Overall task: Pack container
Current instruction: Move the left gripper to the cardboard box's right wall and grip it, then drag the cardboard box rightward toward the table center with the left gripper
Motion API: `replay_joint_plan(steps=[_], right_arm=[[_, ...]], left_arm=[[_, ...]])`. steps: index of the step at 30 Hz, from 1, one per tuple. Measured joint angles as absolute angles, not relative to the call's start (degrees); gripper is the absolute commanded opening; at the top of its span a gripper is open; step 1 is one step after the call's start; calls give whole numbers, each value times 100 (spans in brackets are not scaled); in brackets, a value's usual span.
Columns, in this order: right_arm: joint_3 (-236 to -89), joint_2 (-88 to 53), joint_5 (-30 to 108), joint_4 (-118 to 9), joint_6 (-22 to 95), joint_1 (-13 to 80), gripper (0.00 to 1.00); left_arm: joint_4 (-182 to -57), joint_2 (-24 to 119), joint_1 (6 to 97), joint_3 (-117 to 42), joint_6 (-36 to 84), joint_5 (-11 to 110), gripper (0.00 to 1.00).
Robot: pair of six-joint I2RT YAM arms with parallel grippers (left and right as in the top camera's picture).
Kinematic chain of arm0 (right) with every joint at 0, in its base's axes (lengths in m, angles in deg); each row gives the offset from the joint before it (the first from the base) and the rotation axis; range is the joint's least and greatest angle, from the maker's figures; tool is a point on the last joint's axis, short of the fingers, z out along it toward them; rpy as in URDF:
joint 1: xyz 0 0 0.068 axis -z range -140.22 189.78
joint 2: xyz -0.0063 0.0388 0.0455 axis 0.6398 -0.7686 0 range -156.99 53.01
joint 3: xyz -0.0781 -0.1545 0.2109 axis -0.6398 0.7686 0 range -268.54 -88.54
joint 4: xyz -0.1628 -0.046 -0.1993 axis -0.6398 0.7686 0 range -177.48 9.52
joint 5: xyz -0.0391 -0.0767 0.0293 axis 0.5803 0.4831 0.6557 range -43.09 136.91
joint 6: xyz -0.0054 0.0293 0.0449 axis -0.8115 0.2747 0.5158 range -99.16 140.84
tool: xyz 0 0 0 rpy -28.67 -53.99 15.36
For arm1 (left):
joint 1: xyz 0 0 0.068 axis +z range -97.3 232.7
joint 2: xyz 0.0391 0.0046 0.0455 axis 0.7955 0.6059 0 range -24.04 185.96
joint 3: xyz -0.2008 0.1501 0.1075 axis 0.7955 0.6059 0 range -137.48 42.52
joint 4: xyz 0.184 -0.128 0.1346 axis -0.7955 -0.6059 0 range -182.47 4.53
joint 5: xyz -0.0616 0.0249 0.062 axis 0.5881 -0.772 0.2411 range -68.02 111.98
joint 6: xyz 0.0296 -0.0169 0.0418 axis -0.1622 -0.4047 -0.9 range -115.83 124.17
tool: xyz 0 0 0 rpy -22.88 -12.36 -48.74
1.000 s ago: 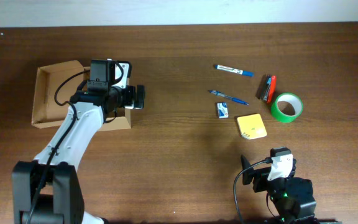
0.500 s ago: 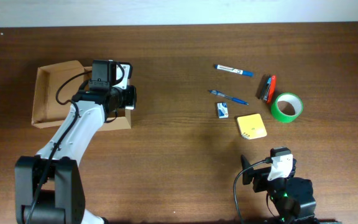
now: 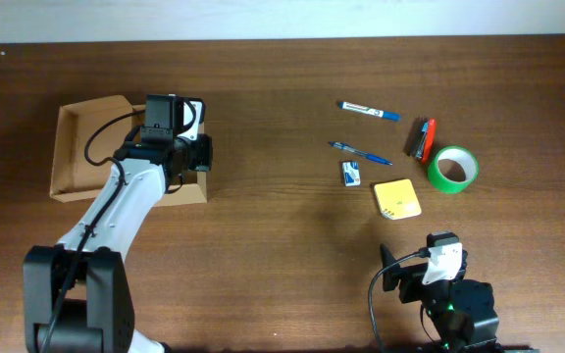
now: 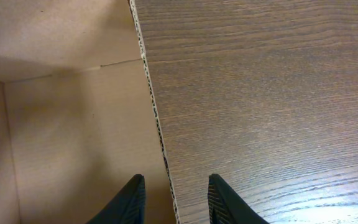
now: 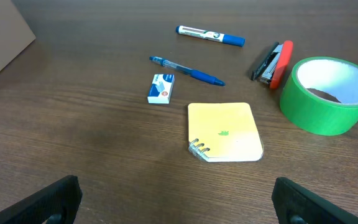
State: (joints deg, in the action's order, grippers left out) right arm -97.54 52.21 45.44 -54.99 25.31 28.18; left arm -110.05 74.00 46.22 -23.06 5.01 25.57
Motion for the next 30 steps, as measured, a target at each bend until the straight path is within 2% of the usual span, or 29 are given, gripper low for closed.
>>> replay_joint_plan(steps=[6,10,21,30], right_arm=[[-9754,5221,4544,-5499,2531,2818,99],[-9754,5221,4544,-5501,2531,2818,99],[-9754,5221,4544,-5501,2529,2818,99],[-9754,5221,4544,-5501,2531,2818,99]], left_arm=[[-11003,7527,4607,-2306,508,2450,20],[-11005,7638,4600,-2306,501,2437,2],[-11171,7638,4334,-2405,449,2341,2],[-11362,7636,3086,-2839,-530,2350,2]])
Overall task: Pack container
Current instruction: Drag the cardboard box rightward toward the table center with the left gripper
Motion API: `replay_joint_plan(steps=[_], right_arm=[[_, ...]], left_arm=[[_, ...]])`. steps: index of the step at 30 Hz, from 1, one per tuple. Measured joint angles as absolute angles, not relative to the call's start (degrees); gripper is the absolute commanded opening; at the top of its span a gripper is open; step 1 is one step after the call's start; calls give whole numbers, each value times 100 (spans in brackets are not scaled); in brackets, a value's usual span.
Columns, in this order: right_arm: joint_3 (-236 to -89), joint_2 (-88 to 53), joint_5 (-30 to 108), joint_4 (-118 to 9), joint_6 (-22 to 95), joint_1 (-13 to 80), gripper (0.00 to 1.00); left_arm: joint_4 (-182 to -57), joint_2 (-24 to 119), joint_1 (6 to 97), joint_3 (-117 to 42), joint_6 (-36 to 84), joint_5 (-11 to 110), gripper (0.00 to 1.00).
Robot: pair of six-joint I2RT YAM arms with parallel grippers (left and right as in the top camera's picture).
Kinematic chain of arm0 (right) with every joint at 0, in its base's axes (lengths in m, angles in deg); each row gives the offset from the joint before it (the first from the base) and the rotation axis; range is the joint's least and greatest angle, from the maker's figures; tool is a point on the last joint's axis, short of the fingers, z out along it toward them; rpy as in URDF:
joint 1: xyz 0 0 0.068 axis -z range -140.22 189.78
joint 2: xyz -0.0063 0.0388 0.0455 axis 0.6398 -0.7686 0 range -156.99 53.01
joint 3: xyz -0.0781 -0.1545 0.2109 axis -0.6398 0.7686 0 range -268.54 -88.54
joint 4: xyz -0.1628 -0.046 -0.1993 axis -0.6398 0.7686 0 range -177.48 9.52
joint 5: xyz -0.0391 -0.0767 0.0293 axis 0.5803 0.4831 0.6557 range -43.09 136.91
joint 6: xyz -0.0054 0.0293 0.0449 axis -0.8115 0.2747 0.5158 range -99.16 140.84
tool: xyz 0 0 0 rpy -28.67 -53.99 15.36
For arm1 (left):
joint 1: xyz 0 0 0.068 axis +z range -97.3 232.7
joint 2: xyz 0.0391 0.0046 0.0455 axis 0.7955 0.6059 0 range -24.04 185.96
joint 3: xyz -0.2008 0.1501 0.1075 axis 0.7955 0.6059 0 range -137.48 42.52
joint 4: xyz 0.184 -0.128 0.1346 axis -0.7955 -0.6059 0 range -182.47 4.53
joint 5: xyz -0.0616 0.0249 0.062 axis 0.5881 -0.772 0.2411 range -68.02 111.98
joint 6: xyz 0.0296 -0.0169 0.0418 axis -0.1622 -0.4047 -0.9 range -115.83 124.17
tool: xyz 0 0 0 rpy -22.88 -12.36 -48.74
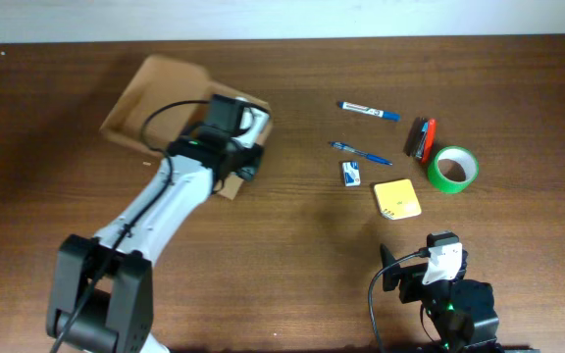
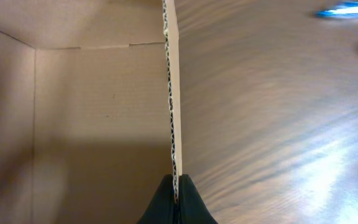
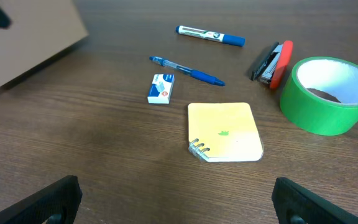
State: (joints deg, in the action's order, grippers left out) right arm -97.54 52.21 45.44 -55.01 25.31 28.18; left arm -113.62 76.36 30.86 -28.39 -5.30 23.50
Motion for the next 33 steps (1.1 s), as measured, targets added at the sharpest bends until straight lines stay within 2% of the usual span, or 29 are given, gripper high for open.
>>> replay_joint_plan(steps=[9,15,23,33], right_arm=[[-9754,5221,4544,-5501,2531,2818,99],[-9754,5221,4544,-5501,2533,2816,99],[-9754,5221,4544,-5501,2533,2816,99],[-9754,5221,4544,-5501,2531,2818,99]], left_arm=[[-11954,7636,2207,-2866,-3164,2822,2],[-12430,7636,2041,-2870,-4331,3029,1],[-12651,7636,2052,-2874,-4996,3419,1],[-12671,7636,2078,-2874,-5181,3709,1]])
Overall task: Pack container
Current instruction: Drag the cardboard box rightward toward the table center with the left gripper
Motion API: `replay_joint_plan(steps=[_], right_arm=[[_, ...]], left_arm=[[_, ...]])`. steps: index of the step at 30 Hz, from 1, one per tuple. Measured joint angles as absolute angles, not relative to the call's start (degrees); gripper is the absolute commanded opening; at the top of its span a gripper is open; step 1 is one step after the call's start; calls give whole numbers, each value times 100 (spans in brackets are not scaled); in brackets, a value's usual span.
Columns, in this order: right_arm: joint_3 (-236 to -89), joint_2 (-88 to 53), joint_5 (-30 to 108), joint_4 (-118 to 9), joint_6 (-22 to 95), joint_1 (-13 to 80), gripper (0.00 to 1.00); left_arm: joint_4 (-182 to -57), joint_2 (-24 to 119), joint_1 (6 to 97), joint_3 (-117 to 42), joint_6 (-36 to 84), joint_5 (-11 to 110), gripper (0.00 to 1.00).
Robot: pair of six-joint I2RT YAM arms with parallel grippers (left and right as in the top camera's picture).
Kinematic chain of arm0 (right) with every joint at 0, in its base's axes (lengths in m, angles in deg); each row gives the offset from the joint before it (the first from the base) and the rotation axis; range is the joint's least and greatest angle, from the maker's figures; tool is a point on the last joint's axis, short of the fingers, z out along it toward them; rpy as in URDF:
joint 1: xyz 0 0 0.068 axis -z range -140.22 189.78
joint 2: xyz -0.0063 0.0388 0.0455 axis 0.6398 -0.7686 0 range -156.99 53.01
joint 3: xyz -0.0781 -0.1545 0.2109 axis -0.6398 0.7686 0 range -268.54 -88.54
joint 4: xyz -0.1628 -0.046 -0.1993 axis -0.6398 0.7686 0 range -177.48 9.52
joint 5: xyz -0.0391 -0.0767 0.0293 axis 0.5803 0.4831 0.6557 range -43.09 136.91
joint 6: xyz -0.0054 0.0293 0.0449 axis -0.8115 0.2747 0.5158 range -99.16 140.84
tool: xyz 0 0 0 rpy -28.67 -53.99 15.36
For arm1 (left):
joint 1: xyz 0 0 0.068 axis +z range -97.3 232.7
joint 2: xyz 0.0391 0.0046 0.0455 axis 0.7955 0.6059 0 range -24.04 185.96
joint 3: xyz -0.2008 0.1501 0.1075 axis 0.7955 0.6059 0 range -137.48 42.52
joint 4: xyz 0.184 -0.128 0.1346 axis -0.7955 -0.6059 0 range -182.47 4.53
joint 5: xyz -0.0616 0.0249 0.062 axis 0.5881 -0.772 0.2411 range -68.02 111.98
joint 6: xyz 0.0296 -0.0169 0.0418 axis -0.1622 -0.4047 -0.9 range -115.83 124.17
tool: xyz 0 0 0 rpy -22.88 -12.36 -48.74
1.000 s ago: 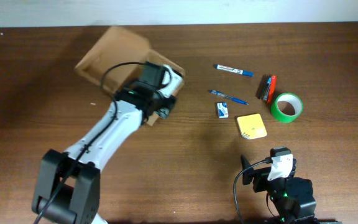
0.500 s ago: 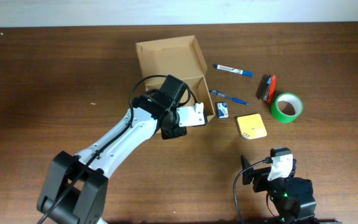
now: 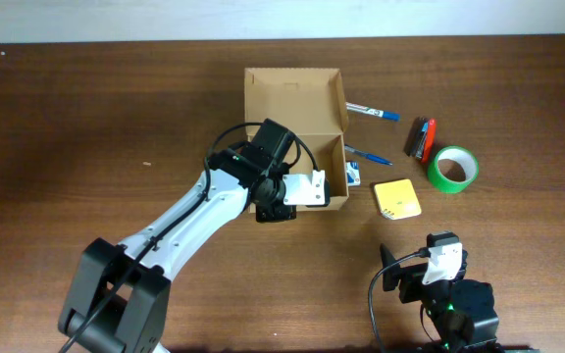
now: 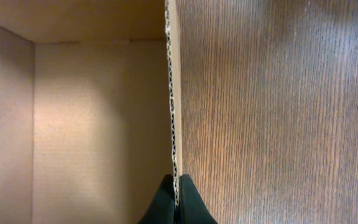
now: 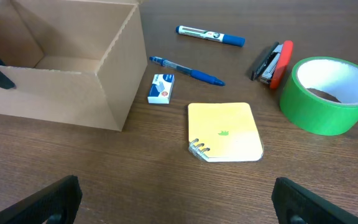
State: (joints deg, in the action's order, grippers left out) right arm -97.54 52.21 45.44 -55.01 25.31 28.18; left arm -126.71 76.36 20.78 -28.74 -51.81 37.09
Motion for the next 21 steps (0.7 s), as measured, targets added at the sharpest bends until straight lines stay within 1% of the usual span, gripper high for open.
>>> replay_joint_plan(steps=[19,20,21], right_arm=[[-9754,5221,4544,-5499,2529,2818,99],[-9754,5221,4544,-5499,2529,2818,99],[-9754,5221,4544,-5501,2533,2818,99]], left_arm=[[-13117,7636,2487,-2874,-5203,3832,2],[-13117,7636,2493,-2874,-5203,3832,21],[-13114,7636,2496,-2874,-5243,3825,49]])
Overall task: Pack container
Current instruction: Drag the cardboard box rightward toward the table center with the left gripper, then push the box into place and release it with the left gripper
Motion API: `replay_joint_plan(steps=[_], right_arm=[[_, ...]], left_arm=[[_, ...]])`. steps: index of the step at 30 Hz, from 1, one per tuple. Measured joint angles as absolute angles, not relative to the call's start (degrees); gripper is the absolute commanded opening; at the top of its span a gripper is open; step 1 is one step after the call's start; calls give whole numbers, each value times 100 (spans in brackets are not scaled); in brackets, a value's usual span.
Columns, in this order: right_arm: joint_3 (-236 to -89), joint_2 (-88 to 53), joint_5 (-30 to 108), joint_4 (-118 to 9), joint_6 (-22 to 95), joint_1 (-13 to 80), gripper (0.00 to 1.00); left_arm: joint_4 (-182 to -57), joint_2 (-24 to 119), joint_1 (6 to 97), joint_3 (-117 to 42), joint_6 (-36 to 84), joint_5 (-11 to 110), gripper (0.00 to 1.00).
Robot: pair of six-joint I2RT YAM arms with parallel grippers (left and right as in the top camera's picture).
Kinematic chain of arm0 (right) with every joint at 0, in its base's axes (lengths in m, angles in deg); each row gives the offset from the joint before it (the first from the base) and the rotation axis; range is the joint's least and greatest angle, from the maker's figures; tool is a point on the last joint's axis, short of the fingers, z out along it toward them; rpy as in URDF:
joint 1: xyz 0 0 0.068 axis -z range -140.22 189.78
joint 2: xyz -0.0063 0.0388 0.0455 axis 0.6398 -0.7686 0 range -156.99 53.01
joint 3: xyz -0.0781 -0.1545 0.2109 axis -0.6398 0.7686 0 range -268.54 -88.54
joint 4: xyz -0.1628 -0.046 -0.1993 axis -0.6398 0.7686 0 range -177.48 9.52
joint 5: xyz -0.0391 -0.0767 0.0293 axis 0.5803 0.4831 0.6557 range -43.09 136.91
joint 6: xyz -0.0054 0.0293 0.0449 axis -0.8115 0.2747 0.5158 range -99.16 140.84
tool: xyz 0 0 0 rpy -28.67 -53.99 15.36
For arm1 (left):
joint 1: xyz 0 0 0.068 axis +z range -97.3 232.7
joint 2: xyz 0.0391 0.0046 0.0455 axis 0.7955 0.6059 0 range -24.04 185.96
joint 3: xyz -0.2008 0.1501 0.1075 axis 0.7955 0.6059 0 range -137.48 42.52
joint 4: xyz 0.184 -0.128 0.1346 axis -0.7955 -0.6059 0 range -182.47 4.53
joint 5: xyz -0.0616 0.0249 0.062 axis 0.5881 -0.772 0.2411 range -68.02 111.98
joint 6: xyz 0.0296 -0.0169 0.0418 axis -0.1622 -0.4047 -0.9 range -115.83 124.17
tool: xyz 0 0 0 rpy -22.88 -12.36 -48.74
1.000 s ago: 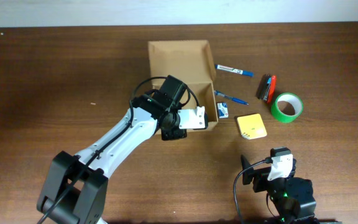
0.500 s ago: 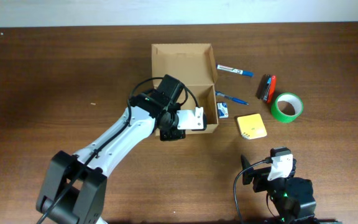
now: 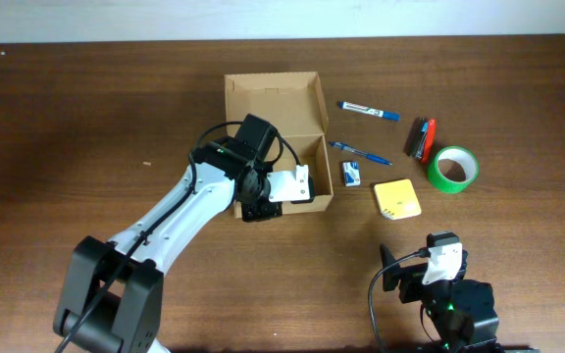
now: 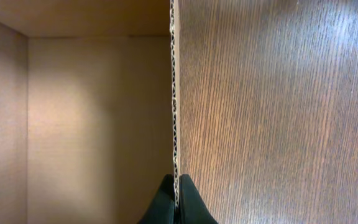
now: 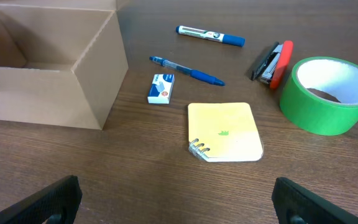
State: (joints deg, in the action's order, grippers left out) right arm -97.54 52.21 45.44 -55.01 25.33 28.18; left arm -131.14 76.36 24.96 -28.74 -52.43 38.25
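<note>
An open, empty cardboard box point(image 3: 273, 93) stands at mid-table, and its side shows in the right wrist view as the box point(image 5: 42, 93). My left gripper point(image 3: 275, 199) is shut on the box's near wall, the left gripper point(image 4: 176, 186) pinching the corrugated edge point(image 4: 174, 93). To the right lie a blue marker point(image 3: 368, 110), a blue pen point(image 3: 361, 152), a small blue-white packet point(image 3: 350, 174), a yellow notepad point(image 3: 397, 198), a red-black stapler point(image 3: 425, 138) and green tape point(image 3: 452, 169). My right gripper point(image 5: 179, 205) rests open at the near edge with nothing between its fingers.
The brown wooden table point(image 3: 86, 118) stretches bare to the left of the box. A pale wall runs along the far edge. The right arm's base point(image 3: 449, 294) sits at the near right edge.
The box, still held by my left gripper, now stands a little further left and slightly turned, with a gap to the pen and the packet. The right arm has not moved.
The box first stood at the table's far left with my left gripper open astride its right wall. Then the gripper was shut on that wall and the box was further right and turned. Later it stood beside the stationery; now it is slightly back left.
</note>
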Motion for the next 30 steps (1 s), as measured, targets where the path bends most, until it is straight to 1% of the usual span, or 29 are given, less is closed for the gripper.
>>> replay_joint_plan(steps=[1,2,3,5,13,18,21,26,30], right_arm=[[-9754,5221,4544,-5501,2531,2818,99],[-9754,5221,4544,-5501,2531,2818,99],[-9754,5221,4544,-5499,2533,2818,99],[-9754,5221,4544,-5501,2531,2818,99],[-9754,5221,4544,-5501,2531,2818,99],[-9754,5221,4544,-5501,2533,2818,99],[-9754,5221,4544,-5501,2531,2818,99],[-9754,5221,4544,-5499,2531,2818,99],[-9754,5221,4544,-5501,2533,2818,99]], left_arm=[[-13117,7636,2493,-2874,-5234,3823,70],[-13119,7636,2493,-2874,-5236,3823,86],[-13119,7636,2493,-2874,-5236,3823,93],[-13119,7636,2493,-2874,-5234,3823,98],[-13123,7568,2493,-2874,-5068,3823,98],[-13134,6895,2493,-2958,-4736,3810,100],[-13136,6290,2493,-3019,-4298,3792,100],[-13149,5553,2500,-3115,-2773,3099,100],[-13486,5501,2631,-3148,-946,2236,100]])
